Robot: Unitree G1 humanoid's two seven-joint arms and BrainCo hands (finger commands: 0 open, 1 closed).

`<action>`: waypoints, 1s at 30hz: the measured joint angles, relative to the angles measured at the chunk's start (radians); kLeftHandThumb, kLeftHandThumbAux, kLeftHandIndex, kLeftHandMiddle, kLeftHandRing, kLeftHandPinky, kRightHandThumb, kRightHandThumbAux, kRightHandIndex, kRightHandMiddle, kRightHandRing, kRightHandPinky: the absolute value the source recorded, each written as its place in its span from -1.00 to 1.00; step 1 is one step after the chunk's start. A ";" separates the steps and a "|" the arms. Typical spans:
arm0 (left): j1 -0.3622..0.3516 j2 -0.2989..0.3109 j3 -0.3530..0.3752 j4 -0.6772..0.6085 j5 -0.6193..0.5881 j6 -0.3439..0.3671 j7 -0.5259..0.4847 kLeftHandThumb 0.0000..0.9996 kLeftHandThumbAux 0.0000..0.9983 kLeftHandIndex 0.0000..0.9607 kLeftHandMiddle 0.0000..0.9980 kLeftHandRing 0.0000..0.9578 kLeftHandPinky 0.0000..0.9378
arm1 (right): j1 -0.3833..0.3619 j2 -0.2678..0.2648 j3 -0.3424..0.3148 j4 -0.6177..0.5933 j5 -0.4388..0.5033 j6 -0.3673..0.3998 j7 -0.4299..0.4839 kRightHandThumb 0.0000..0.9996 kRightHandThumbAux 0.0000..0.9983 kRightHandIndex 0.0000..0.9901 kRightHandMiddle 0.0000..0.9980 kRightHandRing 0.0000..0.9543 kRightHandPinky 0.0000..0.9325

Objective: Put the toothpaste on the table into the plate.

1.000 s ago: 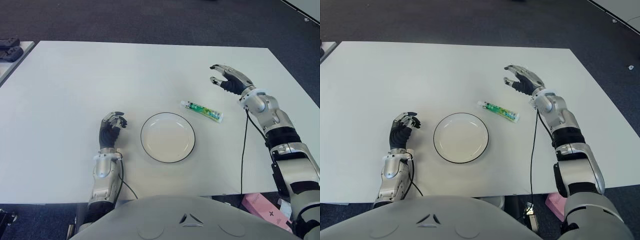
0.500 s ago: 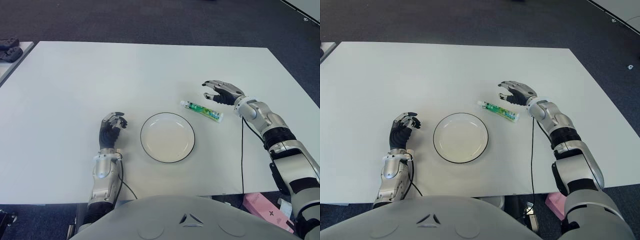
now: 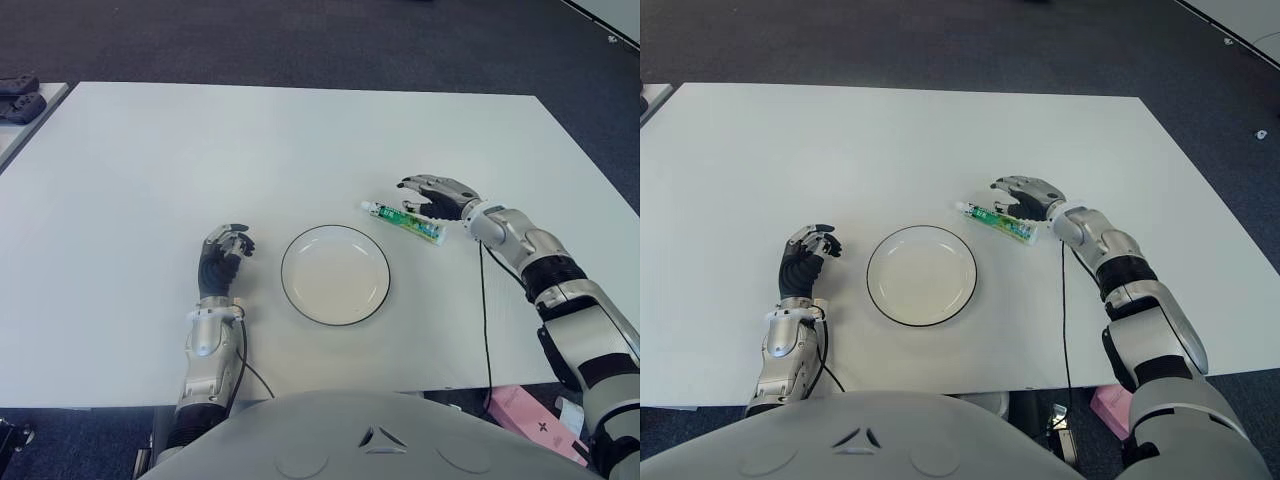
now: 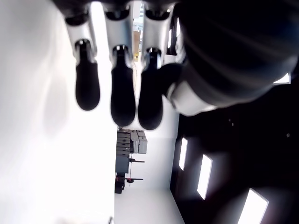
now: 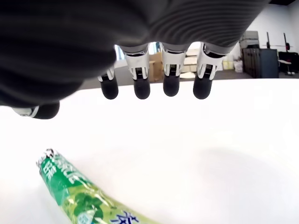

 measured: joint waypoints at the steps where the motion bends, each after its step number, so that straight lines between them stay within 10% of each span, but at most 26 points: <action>1: 0.000 0.000 0.000 -0.001 0.000 0.001 0.000 0.39 0.44 -0.10 0.20 0.20 0.20 | 0.002 0.000 0.009 0.001 -0.008 0.000 0.000 0.20 -0.84 -1.00 -1.00 -1.00 -1.00; 30: 0.034 -0.005 -0.001 -0.031 0.008 0.033 0.016 0.39 0.44 -0.09 0.19 0.20 0.20 | -0.022 0.035 0.183 0.127 -0.093 0.017 -0.095 0.18 -0.82 -1.00 -1.00 -1.00 -1.00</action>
